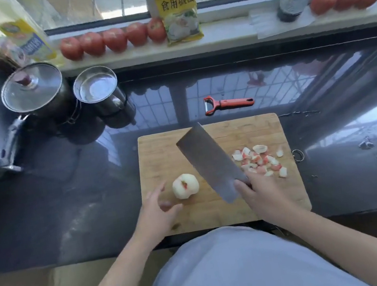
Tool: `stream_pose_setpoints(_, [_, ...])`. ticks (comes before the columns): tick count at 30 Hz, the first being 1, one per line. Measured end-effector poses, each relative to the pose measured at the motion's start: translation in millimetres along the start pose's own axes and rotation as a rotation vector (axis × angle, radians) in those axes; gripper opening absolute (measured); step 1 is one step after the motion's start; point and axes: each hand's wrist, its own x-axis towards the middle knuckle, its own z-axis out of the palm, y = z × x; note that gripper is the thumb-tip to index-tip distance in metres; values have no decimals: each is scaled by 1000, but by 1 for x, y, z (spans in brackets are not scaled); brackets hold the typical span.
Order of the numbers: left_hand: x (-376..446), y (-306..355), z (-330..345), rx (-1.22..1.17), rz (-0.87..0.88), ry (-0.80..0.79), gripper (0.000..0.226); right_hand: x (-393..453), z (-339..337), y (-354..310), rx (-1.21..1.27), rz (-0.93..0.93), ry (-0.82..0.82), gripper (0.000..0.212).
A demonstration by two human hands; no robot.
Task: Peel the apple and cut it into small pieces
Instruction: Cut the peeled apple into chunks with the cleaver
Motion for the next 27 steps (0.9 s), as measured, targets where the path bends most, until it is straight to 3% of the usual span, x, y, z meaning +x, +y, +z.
stream_pose_setpoints(11, [12, -2, 24, -273, 13, 51, 55, 15, 37, -38, -3, 155, 8, 28])
stream_pose_setpoints(27, [17, -4, 27, -256, 91, 91, 53, 18, 47, -41, -86, 195, 14, 38])
